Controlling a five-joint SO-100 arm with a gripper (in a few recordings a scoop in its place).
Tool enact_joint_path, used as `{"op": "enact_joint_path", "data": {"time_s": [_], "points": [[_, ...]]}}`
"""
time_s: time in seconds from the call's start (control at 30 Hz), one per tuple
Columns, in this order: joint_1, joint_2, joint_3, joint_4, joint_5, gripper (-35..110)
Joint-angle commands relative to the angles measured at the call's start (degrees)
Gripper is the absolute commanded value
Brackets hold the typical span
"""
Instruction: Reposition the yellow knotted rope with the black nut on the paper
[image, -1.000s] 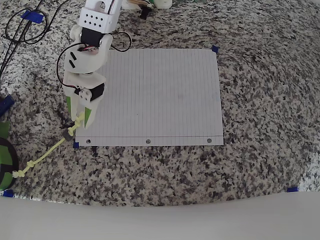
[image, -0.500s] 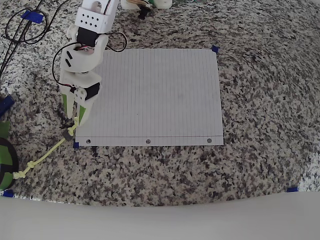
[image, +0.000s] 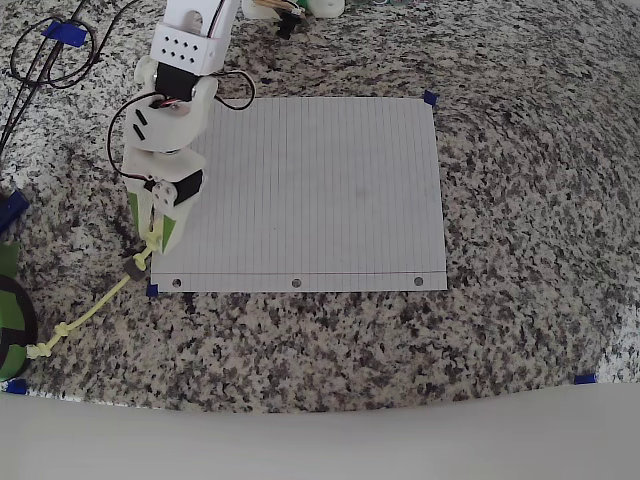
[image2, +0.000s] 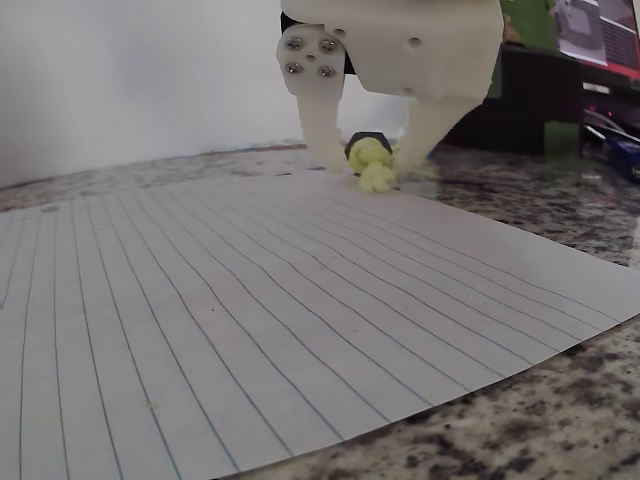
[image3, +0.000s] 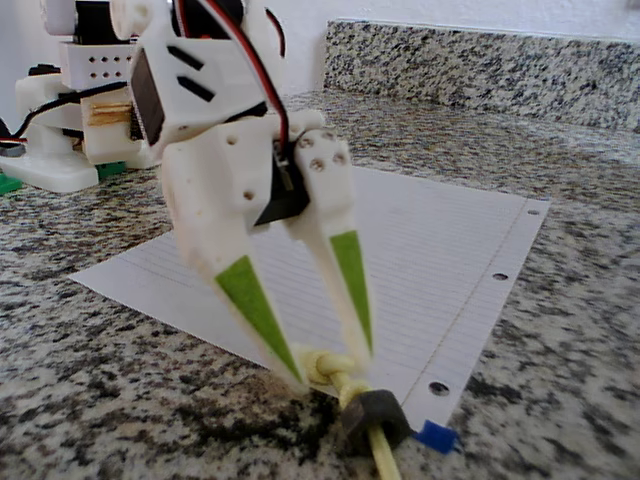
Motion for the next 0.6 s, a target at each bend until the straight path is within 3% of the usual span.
{"op": "enact_joint_path", "data": {"time_s": [0.0,0.23,0.33,0.57], "points": [[-0.18,0.18,-2.2,-0.7,0.53,33],[-0.18,-0.09,-2.55,-1.14,0.53,17],[-0.09,-0.18,-2.64,-1.14,0.53,0],[0.53,0.09,-2.64,-0.26,-0.26,0]]}}
